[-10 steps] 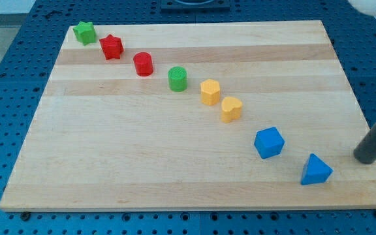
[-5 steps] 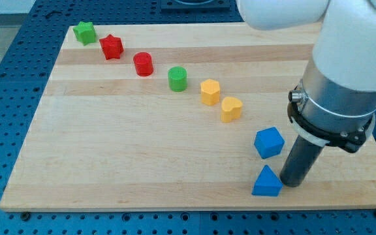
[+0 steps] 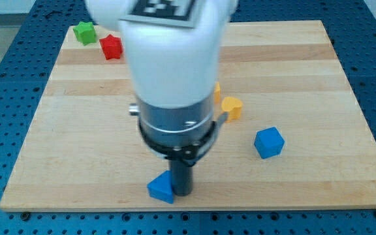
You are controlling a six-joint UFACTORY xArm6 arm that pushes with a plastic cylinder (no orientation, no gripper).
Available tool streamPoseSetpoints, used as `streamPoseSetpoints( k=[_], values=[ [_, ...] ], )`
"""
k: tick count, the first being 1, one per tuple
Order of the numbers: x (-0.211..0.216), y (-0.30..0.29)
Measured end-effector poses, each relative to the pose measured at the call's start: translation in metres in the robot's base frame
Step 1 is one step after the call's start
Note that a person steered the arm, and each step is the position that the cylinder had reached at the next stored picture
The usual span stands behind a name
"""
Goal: Move the blue triangle towards the bottom left
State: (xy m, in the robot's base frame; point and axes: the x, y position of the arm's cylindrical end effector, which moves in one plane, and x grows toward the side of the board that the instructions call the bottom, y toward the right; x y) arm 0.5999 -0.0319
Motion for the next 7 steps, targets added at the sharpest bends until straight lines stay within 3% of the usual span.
streamPoseSetpoints(
  k=[3, 7],
  values=[
    [0.008, 0.047],
    [0.019, -0.005]
  ],
)
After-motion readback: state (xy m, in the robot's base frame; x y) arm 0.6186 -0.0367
